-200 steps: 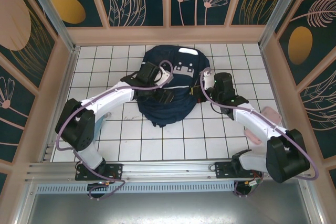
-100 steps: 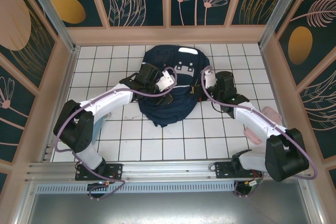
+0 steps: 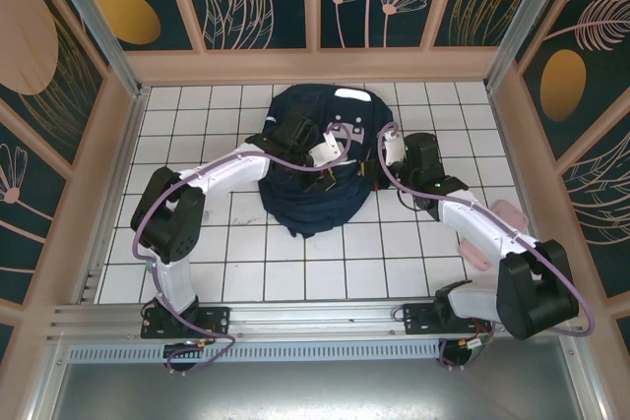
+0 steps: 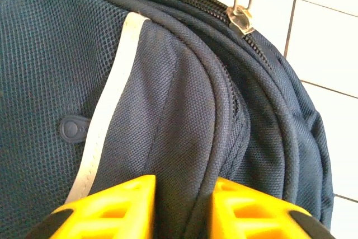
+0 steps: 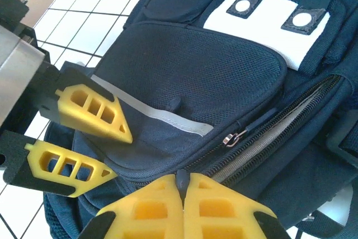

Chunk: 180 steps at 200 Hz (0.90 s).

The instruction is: Pack books, pencil case, and school supplies into a backpack

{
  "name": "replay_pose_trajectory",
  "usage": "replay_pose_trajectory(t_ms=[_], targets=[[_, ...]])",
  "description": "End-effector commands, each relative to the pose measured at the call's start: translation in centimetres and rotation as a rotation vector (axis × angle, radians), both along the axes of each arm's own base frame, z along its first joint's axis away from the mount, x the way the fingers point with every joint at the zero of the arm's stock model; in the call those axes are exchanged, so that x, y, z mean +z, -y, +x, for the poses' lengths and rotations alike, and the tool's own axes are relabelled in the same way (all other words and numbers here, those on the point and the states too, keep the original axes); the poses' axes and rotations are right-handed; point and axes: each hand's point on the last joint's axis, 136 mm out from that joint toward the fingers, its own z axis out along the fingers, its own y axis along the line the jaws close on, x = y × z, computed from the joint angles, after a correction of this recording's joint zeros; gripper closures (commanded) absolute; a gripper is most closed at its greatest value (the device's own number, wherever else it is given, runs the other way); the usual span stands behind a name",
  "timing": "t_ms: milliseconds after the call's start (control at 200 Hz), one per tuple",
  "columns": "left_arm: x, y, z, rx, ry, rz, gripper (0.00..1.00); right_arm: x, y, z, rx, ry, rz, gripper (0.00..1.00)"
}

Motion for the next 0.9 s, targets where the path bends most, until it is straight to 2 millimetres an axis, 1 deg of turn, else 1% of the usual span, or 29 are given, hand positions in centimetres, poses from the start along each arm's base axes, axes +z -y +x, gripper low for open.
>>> replay_pose_trajectory(t_ms=[0, 85, 140, 235, 340, 410, 480, 566, 591, 636, 706, 896], targets=[[2.0, 0.4, 1.6, 0.042, 0.087, -0.063, 0.83, 3.9, -0.4, 1.6, 0.011, 0.131, 0.030, 1.00], [2.8, 0.7, 2.2, 0.073, 0.094, -0.091, 0.95, 3.7, -1.1, 0.6, 0.069, 0.125, 0.031, 1.00], [3.3, 0.7, 2.8, 0.105, 0.107, -0.104, 1.00, 3.7, -1.8, -0.4, 0.112, 0.124, 0.025, 1.00], [4.6, 0.8, 3.8, 0.145, 0.130, -0.133, 1.00, 3.8, -3.2, -2.2, 0.179, 0.133, 0.022, 1.00], [6.6, 1.3, 4.9, 0.185, 0.097, -0.202, 1.00, 3.8, -4.8, -4.0, 0.251, 0.127, 0.053, 1.00], [7.8, 1.7, 5.3, 0.197, 0.078, -0.244, 1.00, 4.0, -5.9, -4.9, 0.286, 0.131, 0.073, 1.00], [8.8, 2.0, 5.3, 0.187, 0.070, -0.274, 1.00, 4.0, -6.5, -5.6, 0.306, 0.133, 0.099, 1.00], [9.7, 2.0, 5.3, 0.190, 0.073, -0.292, 1.00, 4.2, -6.7, -5.8, 0.310, 0.136, 0.130, 1.00], [9.9, 2.0, 5.3, 0.194, 0.075, -0.295, 1.00, 4.1, -7.3, -6.4, 0.336, 0.131, 0.137, 1.00], [10.2, 1.8, 5.6, 0.209, 0.083, -0.293, 1.00, 4.3, -7.8, -6.8, 0.355, 0.134, 0.147, 1.00], [10.7, 1.7, 5.9, 0.224, 0.084, -0.303, 1.00, 4.3, -8.4, -7.2, 0.373, 0.137, 0.159, 1.00], [11.8, 2.7, 6.0, 0.228, 0.037, -0.362, 1.00, 3.8, -10.9, -8.1, 0.394, 0.143, 0.170, 1.00]])
